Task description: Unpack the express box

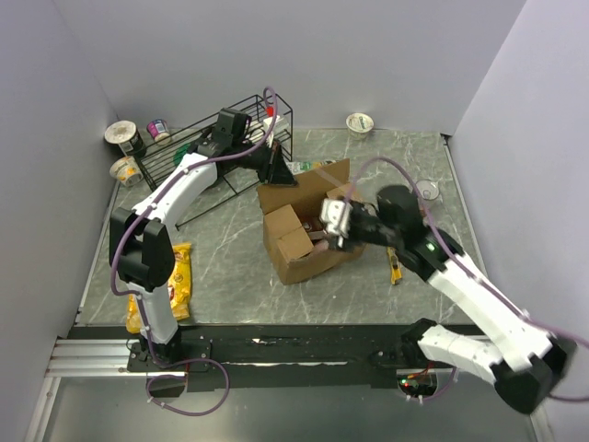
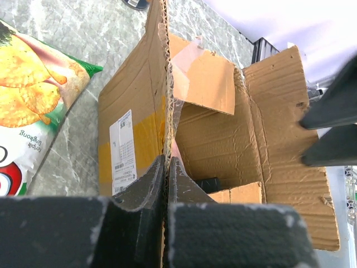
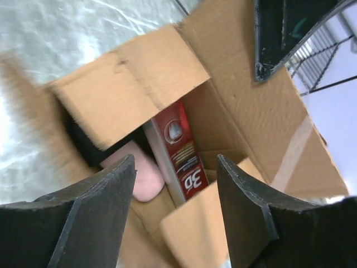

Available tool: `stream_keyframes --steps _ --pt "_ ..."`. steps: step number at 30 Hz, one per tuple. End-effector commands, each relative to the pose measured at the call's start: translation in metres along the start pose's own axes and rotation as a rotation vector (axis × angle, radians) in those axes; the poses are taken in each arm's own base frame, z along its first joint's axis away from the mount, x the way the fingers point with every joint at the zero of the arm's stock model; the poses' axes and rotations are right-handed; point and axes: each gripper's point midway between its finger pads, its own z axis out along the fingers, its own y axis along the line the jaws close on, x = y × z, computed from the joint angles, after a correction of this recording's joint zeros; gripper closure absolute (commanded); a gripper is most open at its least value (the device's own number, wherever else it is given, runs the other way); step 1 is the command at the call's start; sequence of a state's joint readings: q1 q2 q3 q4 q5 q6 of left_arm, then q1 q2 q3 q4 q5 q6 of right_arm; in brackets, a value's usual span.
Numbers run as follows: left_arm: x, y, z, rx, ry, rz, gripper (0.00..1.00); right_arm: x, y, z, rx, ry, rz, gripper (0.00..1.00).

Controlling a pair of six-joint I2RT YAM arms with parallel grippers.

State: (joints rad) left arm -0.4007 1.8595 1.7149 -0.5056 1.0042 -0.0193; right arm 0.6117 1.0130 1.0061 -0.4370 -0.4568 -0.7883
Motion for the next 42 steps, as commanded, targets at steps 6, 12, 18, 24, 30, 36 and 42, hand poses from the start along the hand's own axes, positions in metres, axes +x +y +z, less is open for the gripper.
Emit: stream_keyframes --steps 6,12,18,24,30,36,42 --pt "-0.028 -0.039 -0.008 0.097 -0.046 0.100 0.98 0.031 0.039 -0.002 -0.031 0.027 0.010 0.28" --pt "-0.020 -0.047 -0.001 0.115 -0.024 0.140 0.98 0.005 0.008 0.004 0.003 0.010 -0.046 0.27" --pt "-0.027 -0.053 0.001 0.125 -0.034 0.168 0.99 0.042 0.031 0.019 -0.085 0.089 -0.065 0.27" --pt "-0.020 -0.051 0.002 0.135 -0.020 0.147 0.99 0.058 0.017 0.045 -0.094 0.158 -0.064 0.28" --pt "-0.015 -0.049 0.003 0.137 -0.014 0.131 0.99 0.087 0.019 0.072 -0.146 0.247 -0.070 0.30" --pt "-0.022 -0.045 0.000 0.140 -0.035 0.087 0.99 0.121 0.030 0.086 -0.262 0.368 -0.087 0.30" --pt "-0.024 -0.041 0.001 0.153 -0.042 0.064 0.99 0.179 0.031 0.107 -0.216 0.540 -0.126 0.32"
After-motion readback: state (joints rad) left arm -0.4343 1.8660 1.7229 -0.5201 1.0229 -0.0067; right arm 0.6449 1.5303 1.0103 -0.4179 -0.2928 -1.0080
